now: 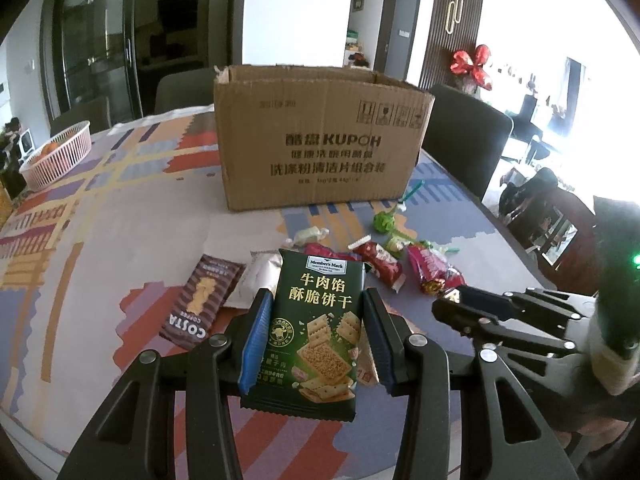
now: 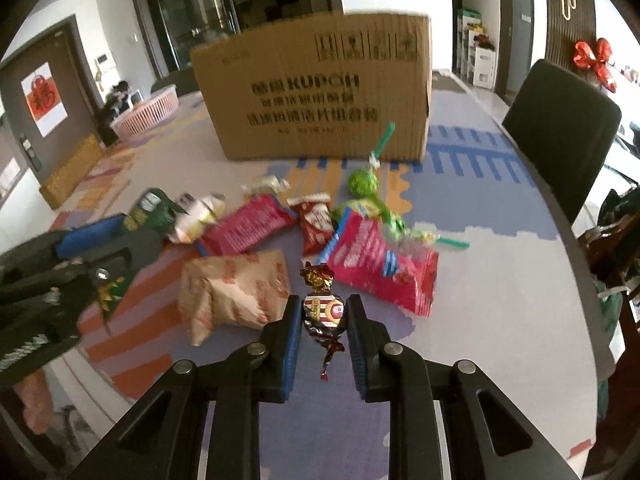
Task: Organize snacks
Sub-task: 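Carry the green packet and candy over the box and release both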
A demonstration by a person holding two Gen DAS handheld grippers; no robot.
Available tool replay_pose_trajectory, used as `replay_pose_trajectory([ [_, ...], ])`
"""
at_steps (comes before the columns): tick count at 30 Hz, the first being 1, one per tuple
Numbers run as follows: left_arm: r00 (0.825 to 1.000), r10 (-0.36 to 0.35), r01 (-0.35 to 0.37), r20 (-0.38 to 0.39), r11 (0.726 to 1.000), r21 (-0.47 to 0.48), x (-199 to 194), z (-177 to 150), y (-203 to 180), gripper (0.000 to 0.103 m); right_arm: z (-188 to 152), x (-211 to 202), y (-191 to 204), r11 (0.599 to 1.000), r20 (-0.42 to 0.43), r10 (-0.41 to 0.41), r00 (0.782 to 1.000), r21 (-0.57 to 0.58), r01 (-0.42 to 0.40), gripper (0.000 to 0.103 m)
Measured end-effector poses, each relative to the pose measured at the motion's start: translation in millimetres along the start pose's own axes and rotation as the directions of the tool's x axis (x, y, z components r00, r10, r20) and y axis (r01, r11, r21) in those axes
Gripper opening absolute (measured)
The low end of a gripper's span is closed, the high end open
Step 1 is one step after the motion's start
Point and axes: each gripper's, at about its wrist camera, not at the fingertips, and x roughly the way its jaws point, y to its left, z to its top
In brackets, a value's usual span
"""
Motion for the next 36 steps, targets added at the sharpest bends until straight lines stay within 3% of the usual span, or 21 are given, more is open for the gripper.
replay_pose_trajectory([
  [8,0.996,-0.005,0.005,0.084,1.0,0.005,-16.9,25.5,-0.2,0.045,28.1,-31.0,5.6,1.0,0.117,0.01,0.993,-0.01,-0.009,0.023],
  [21,0.972,0.024,-0.038,0.234,0.998,0.055,-30.8,106.5,8.8,0.045,106.2,-56.6,3.8,0.999,0.302,-0.006,0.953,-0.035,0.018,0.024],
  [29,0.975,0.008,-0.027,0.223,0.996,0.081,-14.0,164.8,17.0,0.045,161.1,-56.7,0.2,0.999,0.341,0.001,0.94,-0.035,0.011,0.024],
  [36,0.987,-0.001,-0.014,0.163,0.995,0.095,17.5,207.0,26.7,0.045,209.9,-40.7,-7.5,0.999,0.302,0.006,0.953,-0.05,0.009,0.023],
])
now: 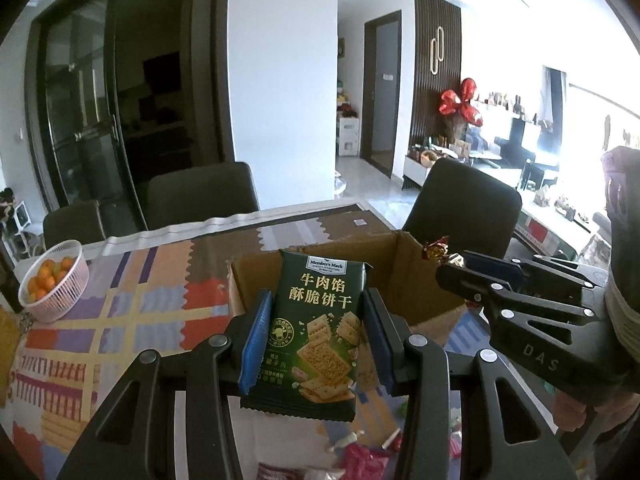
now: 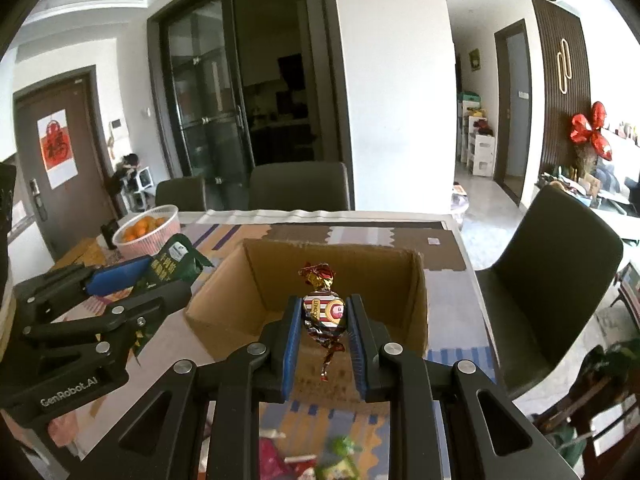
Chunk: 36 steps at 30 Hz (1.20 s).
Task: Organize snacks
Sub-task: 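Carry the green packet and candy over the box and release both, then withdraw both open tools from the box back toward the snacks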
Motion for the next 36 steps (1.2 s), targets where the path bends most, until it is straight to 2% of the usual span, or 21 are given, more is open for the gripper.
replay_pose_trajectory([
  [6,0.996,-0.023,0.02,-0.091,0.999,-0.036,45.0,15.2,13.4,0.045,17.0,30.9,-6.8,1.0,-0.069,-0.006,0.998,-0.004,0.006,0.024],
  [13,0.987,-0.023,0.015,-0.158,0.999,-0.049,74.2,17.4,14.3,0.046,19.5,58.7,-13.9,1.0,-0.134,-0.014,0.991,0.012,0.016,0.024],
  [14,0.987,-0.02,0.012,-0.162,0.999,-0.047,75.3,16.9,13.6,0.046,19.2,61.9,-15.0,1.0,-0.138,-0.016,0.99,0.015,0.018,0.024],
  [15,0.986,-0.009,0.002,-0.165,0.999,-0.046,75.9,16.2,13.4,0.055,19.2,63.5,-15.0,1.0,-0.142,-0.016,0.99,0.014,0.019,0.024],
  [17,0.989,0.02,-0.027,-0.148,0.999,-0.047,70.9,14.1,14.6,0.07,19.2,66.3,-14.5,1.0,-0.149,-0.024,0.989,0.008,0.025,0.027],
  [19,0.991,0.042,-0.048,-0.13,0.998,-0.04,64.6,11.9,16.6,0.071,18.0,65.1,-13.3,0.999,-0.147,-0.044,0.988,0.001,0.044,0.037],
  [22,0.992,0.057,-0.061,-0.113,0.998,-0.032,51.8,6.2,17.9,0.071,13.5,56.9,-9.3,0.998,-0.125,-0.069,0.99,-0.023,0.067,0.037],
  [27,0.992,0.092,-0.094,-0.087,0.996,-0.011,23.2,-7.2,15.7,0.075,5.0,35.9,0.5,0.997,-0.098,-0.056,0.994,-0.049,0.051,0.037],
  [31,0.993,0.088,-0.089,-0.076,0.996,-0.007,0.0,-18.2,13.5,0.076,-3.9,16.5,10.4,0.998,-0.078,-0.034,0.996,-0.062,0.029,0.042],
  [36,0.996,0.077,-0.077,-0.039,0.997,-0.008,-28.3,-34.2,11.7,0.08,-15.4,-2.4,20.1,0.998,-0.067,-0.014,0.998,-0.068,0.01,0.043],
])
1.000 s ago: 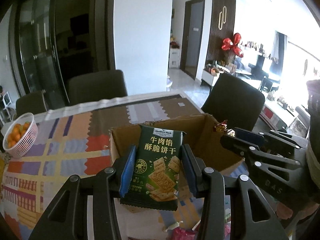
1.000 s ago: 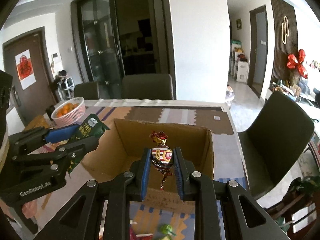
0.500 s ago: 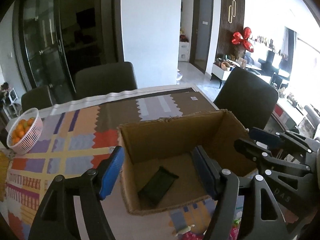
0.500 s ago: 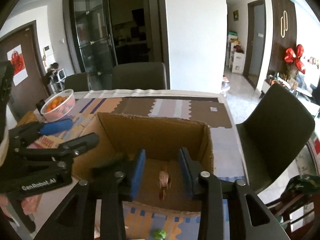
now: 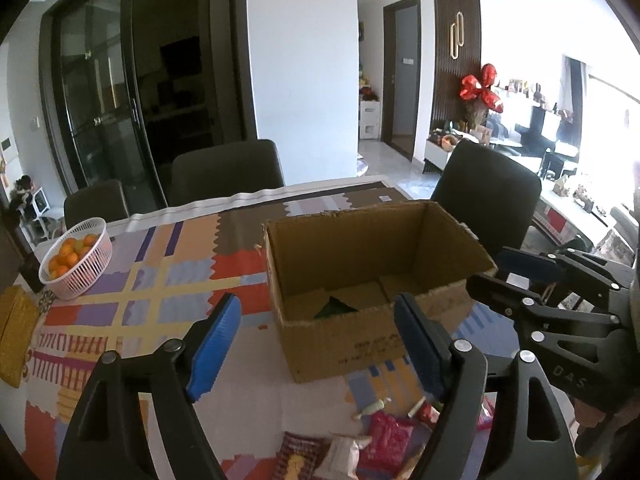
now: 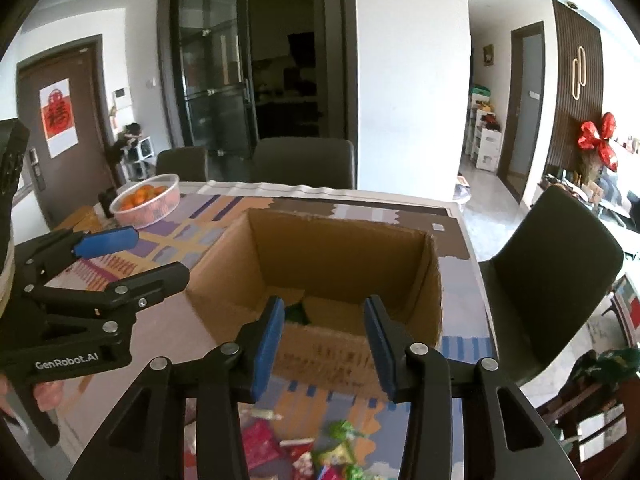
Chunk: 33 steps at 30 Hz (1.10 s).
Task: Organize snacks
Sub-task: 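Withdraw both open tools from the box back toward the snacks, then grasp the white packet with the left tool while the right tool grasps a red-white candy bar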
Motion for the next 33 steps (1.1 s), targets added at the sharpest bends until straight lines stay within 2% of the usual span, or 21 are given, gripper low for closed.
replay_pose_trajectory([
  [4,1.0,0.006,-0.006,0.019,1.0,0.011,-15.5,-14.5,-3.7,0.081,-10.5,-11.7,6.3,1.0,0.015,0.009,1.0,-0.005,-0.009,0.043],
  [12,1.0,0.004,-0.004,0.007,1.0,0.013,-35.1,-48.2,-7.3,0.083,-36.1,-27.1,18.6,0.999,0.016,0.034,0.999,-0.014,-0.034,0.043],
  [21,0.999,0.037,-0.037,-0.011,0.998,0.054,-42.0,-81.3,-14.0,0.083,-69.3,-26.3,26.7,0.999,-0.034,0.027,0.999,-0.033,-0.028,0.043],
  [26,0.999,0.027,-0.024,-0.046,0.997,0.078,-36.6,-98.7,-18.5,0.083,-89.3,-20.7,28.4,0.998,-0.087,0.034,0.996,-0.04,-0.038,0.043],
  [33,0.989,-0.01,0.02,-0.146,0.998,0.064,-11.3,-125.1,-18.9,0.082,-110.3,-9.5,29.3,0.998,-0.157,0.034,0.987,-0.04,-0.04,0.043],
])
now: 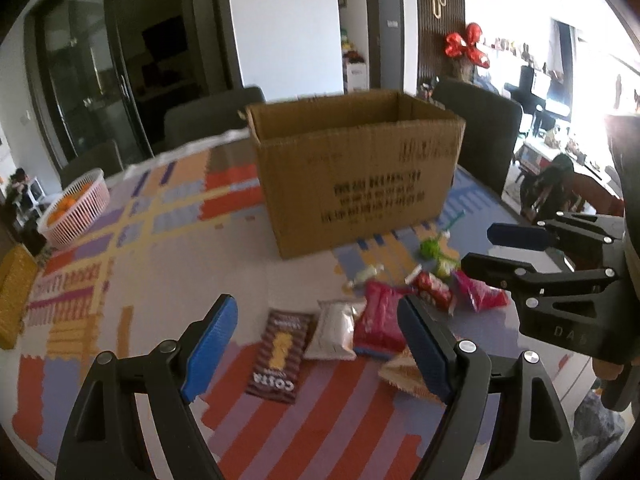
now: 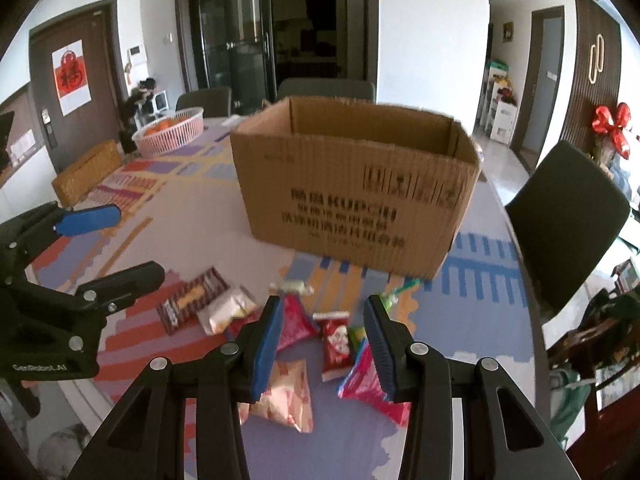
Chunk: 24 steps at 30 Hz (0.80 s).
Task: Organize snacks
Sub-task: 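Grasp the white packet with the left tool while the right tool grasps a red-white candy bar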
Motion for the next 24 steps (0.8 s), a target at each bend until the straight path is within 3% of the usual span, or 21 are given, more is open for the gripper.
replay_pose_trajectory([
  [7,0.997,-0.028,0.028,-0.069,1.0,0.005,27.5,-12.4,0.2,0.078,-13.3,27.8,-4.7,1.0,-0.091,0.014,0.996,0.01,-0.013,0.043],
  [14,0.99,-0.068,0.067,-0.126,0.998,-0.01,56.8,-15.2,3.5,0.067,-19.9,51.9,-5.8,0.999,-0.15,0.037,0.988,0.015,-0.035,0.042],
  [24,0.976,-0.122,0.113,-0.178,0.992,-0.06,89.4,-12.6,8.8,0.053,-21.6,79.9,-10.7,0.998,-0.217,0.066,0.974,0.034,-0.06,0.03],
])
